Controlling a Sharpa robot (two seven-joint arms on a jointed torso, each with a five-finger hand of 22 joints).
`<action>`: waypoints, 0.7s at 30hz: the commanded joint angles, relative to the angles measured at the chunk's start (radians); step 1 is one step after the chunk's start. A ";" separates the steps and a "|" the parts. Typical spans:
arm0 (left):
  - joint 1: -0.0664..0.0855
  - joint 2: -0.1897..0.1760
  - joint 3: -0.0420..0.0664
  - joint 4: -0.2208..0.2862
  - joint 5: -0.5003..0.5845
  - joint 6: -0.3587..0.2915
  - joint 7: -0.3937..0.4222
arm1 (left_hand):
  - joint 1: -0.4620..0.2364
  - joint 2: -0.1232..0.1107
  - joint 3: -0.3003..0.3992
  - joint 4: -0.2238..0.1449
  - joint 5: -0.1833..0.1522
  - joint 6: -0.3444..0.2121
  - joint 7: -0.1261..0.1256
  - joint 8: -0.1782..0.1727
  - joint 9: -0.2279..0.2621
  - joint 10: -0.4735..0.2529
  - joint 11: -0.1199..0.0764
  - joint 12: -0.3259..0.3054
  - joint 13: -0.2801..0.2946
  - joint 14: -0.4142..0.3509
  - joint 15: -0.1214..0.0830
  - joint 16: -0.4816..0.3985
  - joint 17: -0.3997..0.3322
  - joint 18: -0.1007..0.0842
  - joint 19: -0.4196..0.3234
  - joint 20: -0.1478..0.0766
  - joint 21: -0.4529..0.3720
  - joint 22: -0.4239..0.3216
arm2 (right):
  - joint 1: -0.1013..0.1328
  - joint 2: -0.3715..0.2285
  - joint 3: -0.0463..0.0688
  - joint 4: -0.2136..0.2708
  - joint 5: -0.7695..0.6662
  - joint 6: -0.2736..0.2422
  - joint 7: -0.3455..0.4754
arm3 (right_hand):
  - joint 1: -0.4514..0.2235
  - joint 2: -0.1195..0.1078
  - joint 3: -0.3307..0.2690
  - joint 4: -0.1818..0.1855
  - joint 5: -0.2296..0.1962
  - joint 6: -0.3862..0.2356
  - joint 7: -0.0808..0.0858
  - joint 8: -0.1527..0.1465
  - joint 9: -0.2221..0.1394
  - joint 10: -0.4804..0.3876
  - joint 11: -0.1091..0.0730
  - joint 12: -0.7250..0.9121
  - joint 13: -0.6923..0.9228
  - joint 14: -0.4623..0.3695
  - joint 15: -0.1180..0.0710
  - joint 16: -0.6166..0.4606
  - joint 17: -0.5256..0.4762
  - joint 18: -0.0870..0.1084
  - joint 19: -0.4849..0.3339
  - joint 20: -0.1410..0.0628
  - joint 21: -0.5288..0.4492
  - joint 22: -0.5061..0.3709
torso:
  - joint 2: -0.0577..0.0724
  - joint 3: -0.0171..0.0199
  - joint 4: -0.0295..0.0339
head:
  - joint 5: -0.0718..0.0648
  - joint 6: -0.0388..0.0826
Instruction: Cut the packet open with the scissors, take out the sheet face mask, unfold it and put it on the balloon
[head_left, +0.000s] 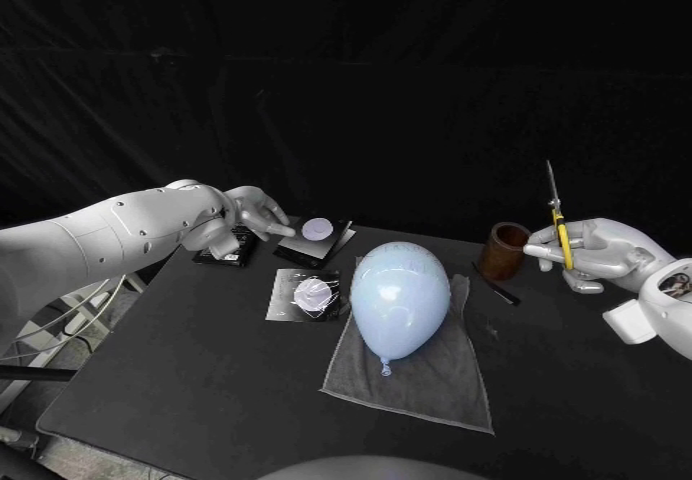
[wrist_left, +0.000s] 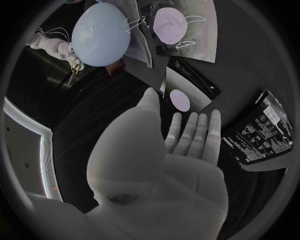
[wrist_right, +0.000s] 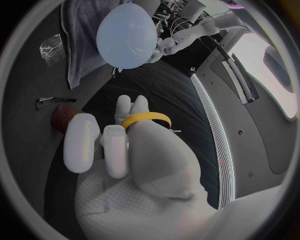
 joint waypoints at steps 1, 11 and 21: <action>0.010 -0.005 0.001 0.014 -0.012 -0.015 0.051 | 0.005 0.005 0.001 -0.002 0.001 0.019 0.068 0.009 -0.003 0.010 -0.007 0.017 0.002 0.003 -0.001 0.022 0.001 0.008 -0.003 -0.003 0.003 0.001 | 0.000 -0.001 0.001 0.000 0.004 0.004 0.011 | 0.004 0.018 -0.007 0.001 0.000 0.008 0.002 -0.006 0.000 0.071 -0.065 -0.006 -0.001 0.065 0.003 -0.002 0.084 0.014 0.000 0.006 -0.007 0.012 | 0.000 0.0002 -0.0012 | -0.001 0.004; 0.020 -0.012 0.002 0.058 0.039 -0.055 0.123 | 0.039 0.070 0.026 -0.016 -0.001 0.177 0.063 0.030 -0.044 0.202 -0.093 0.107 0.000 0.258 -0.091 0.158 -0.008 0.089 0.201 -0.012 0.076 0.023 | 0.000 -0.001 0.001 0.001 0.000 0.003 0.007 | 0.004 0.017 -0.008 0.001 0.000 0.009 0.002 -0.008 -0.001 0.071 -0.065 -0.007 -0.002 0.066 0.003 -0.001 0.086 0.014 0.001 0.006 -0.007 0.012 | 0.002 -0.0004 -0.0001 | -0.015 0.017; 0.020 -0.005 0.002 0.165 0.261 -0.200 0.310 | 0.115 0.062 0.170 -0.010 -0.002 0.342 0.018 -0.052 -0.106 0.416 -0.158 0.036 -0.013 0.522 -0.180 0.261 0.034 0.086 0.434 -0.136 0.235 0.093 | -0.001 0.017 0.001 -0.007 -0.093 -0.053 -0.037 | 0.033 0.019 -0.003 -0.022 0.002 0.010 0.000 -0.023 -0.005 0.069 -0.067 -0.018 -0.006 0.065 0.002 -0.004 0.082 0.016 -0.002 0.006 -0.014 0.007 | 0.001 -0.0009 -0.0024 | -0.066 0.053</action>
